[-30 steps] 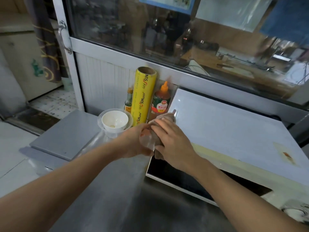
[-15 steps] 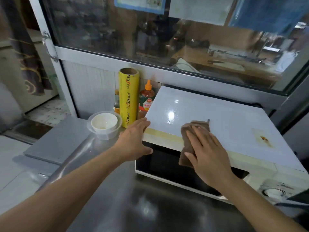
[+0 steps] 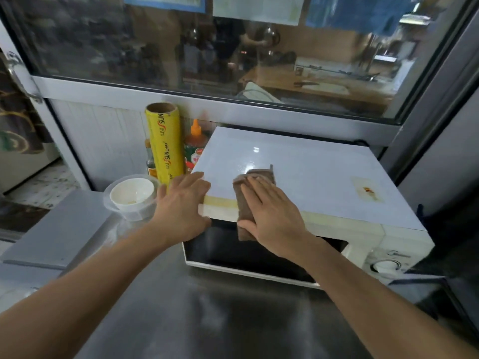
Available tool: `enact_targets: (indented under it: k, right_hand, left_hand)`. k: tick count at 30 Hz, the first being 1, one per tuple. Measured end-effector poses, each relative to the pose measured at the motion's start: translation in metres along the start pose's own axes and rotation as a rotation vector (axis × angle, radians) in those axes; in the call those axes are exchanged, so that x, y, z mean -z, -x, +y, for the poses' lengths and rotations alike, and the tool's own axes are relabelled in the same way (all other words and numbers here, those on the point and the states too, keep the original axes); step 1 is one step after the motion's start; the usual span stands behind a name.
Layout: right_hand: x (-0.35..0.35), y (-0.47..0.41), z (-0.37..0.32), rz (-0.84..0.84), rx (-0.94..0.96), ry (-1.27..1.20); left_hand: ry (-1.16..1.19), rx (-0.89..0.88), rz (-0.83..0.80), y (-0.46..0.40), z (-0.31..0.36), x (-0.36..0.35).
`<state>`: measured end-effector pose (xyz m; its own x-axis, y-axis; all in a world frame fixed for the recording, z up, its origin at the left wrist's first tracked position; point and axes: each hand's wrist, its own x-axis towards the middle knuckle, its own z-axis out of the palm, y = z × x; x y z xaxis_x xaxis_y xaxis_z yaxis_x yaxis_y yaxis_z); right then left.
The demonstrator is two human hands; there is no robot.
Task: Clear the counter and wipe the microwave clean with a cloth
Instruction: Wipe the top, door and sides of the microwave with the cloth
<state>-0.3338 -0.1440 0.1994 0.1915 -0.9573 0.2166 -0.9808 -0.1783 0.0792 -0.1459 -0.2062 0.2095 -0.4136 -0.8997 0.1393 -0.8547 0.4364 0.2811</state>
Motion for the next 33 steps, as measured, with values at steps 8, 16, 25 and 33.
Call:
enact_targets:
  k: [8, 16, 25, 33]
  right_hand:
    - [0.019, 0.103, 0.107, -0.021, -0.269, 0.061]
    - [-0.001, 0.046, 0.037, 0.148, -0.076, 0.108]
    - [0.01, 0.074, 0.085, 0.026, -0.117, 0.078]
    - [0.025, 0.176, 0.182, 0.027, -0.437, 0.02]
  left_hand:
    - [0.004, -0.088, 0.002, -0.012, 0.042, -0.019]
    - [-0.001, -0.095, 0.018, -0.017, 0.035, -0.018]
    - [-0.169, -0.089, -0.078, -0.019, 0.048, -0.007]
    - [-0.044, -0.357, -0.031, -0.02, 0.145, -0.042]
